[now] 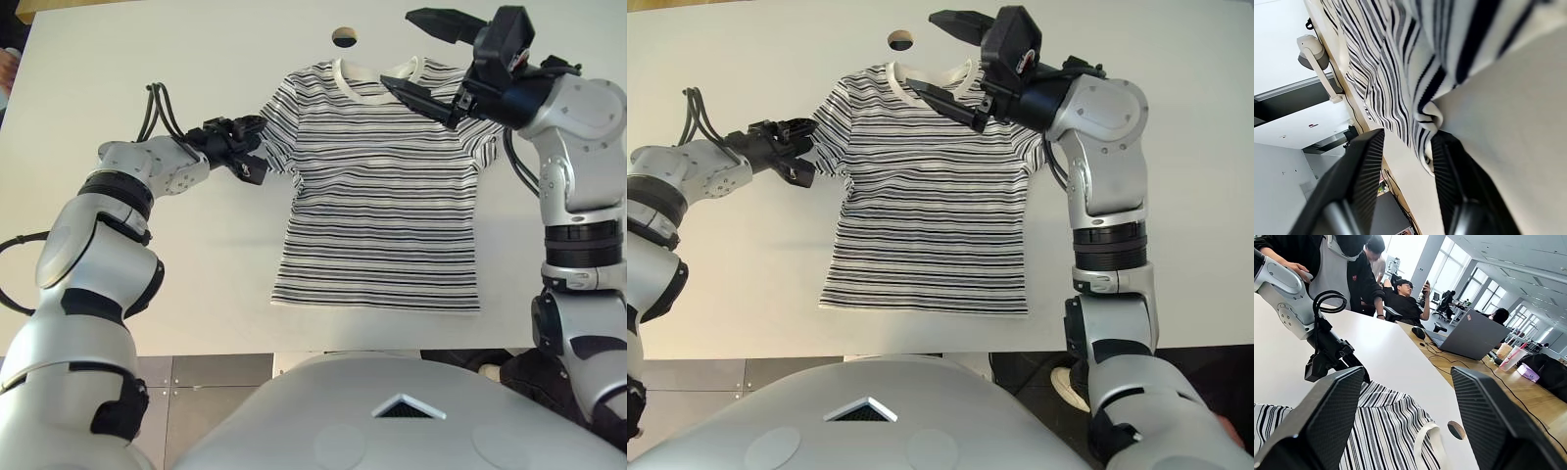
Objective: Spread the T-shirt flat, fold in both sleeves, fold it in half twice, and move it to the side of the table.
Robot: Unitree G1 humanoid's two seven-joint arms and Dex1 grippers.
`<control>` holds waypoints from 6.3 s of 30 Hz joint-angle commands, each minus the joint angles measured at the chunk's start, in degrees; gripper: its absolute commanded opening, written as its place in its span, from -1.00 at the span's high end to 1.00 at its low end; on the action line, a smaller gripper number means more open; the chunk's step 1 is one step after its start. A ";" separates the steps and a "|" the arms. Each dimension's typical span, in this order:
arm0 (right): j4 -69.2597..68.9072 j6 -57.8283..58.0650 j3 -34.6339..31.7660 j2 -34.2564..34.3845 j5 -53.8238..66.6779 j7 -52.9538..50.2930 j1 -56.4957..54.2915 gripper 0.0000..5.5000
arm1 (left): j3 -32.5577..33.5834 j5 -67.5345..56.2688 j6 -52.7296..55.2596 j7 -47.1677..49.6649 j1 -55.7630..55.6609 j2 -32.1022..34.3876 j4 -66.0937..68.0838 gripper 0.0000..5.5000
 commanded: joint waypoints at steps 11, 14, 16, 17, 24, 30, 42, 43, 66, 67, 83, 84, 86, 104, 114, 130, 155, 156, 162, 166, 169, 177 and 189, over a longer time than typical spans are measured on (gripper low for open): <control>-1.77 0.10 1.01 0.08 2.34 0.75 1.01 -0.20 | -2.64 0.12 1.83 -2.13 4.15 -0.04 3.48 0.96; -1.58 -0.19 1.16 0.03 2.41 0.71 1.25 -0.20 | -2.53 -0.08 2.45 -1.97 4.42 0.28 3.62 0.96; -1.48 -0.40 1.15 -0.06 2.28 0.60 1.51 -0.20 | -2.60 -0.24 2.75 -1.76 4.43 0.99 3.73 0.96; -1.43 -0.48 1.14 -0.10 2.22 0.51 1.61 -0.20 | -2.62 -0.33 2.64 -1.63 4.44 1.41 3.68 0.96; -0.85 -1.50 1.13 -0.10 1.53 -0.47 2.42 -0.20 | -3.73 0.48 0.94 -0.16 5.41 3.95 2.28 0.96; -1.23 -1.85 1.51 -0.26 1.04 -1.18 3.37 -0.20 | -3.91 0.41 0.66 0.82 4.70 5.40 2.16 0.96; -1.00 -2.78 2.86 -0.02 0.50 -1.17 4.60 -0.20 | -0.88 0.10 -2.25 2.56 -1.64 9.47 -6.40 0.96; -1.10 -2.77 2.90 -0.03 0.44 -1.21 4.74 -0.20 | -0.70 0.14 -2.35 2.41 -1.95 9.34 -7.14 0.96; -1.93 -3.04 2.75 -0.60 -0.41 -2.69 7.42 -0.20 | -1.57 2.12 -1.91 -1.45 -8.99 -1.61 -12.49 0.96; -2.06 -3.08 2.74 -0.63 -0.51 -2.88 7.74 -0.20 | -1.69 2.20 -1.87 -1.41 -9.43 -2.46 -11.95 0.96; -1.66 -3.48 1.95 -0.62 -0.44 -4.11 8.46 -0.20 | -3.34 1.05 -1.00 -2.68 -7.68 -10.57 -2.61 0.48; -1.08 -3.81 1.93 -0.76 -0.71 -4.10 8.56 -0.20 | -3.02 0.84 -0.44 -2.23 -7.82 -10.59 -2.42 0.45; 0.95 -4.83 1.74 -1.17 -1.48 -4.16 8.39 -0.20 | -0.96 -1.24 0.26 -0.83 -7.90 -10.58 -2.63 0.34; 57.94 -40.52 4.72 -12.44 -26.43 -17.52 -12.09 -0.20 | 29.03 -31.74 -6.30 -15.01 11.28 11.01 -36.25 0.32; 65.16 -49.45 21.23 -18.58 -52.98 -40.72 -16.19 -0.20 | 36.81 -31.25 -5.40 -16.61 24.57 18.16 -45.23 0.32; 69.79 -45.38 28.49 -15.51 -60.51 -49.81 -20.11 -0.20 | 41.78 -30.90 -3.08 -18.06 30.43 17.50 -52.95 0.32; 73.81 -37.07 38.33 -9.92 -66.08 -55.72 -21.63 0.90 | 43.49 -31.16 -0.26 -21.41 34.10 15.88 -61.35 0.31; 73.89 -36.87 38.49 -9.85 -66.11 -55.77 -21.62 0.96 | 43.59 -31.17 -0.16 -21.52 34.22 15.82 -61.60 0.31; 74.36 -35.53 39.44 -9.71 -66.43 -56.01 -22.26 0.96 | 44.55 -31.25 0.82 -21.95 36.20 15.51 -63.85 0.31; 73.94 -35.64 40.47 -9.83 -67.80 -58.36 -24.95 0.96 | 45.22 -31.14 1.85 -22.10 37.75 15.21 -65.62 0.31; 73.45 -36.80 41.08 -9.58 -68.58 -59.52 -27.31 0.96 | 45.82 -30.82 2.72 -22.12 38.90 15.13 -66.98 0.31; 71.75 -41.04 45.23 -8.38 -73.60 -62.50 -32.36 0.96 | 47.48 -30.29 5.21 -22.46 42.00 14.41 -71.01 0.31; 71.27 -43.90 46.17 -2.34 -73.43 -62.02 -30.41 0.96 | 48.68 -29.63 6.71 -22.40 44.31 13.74 -72.83 0.31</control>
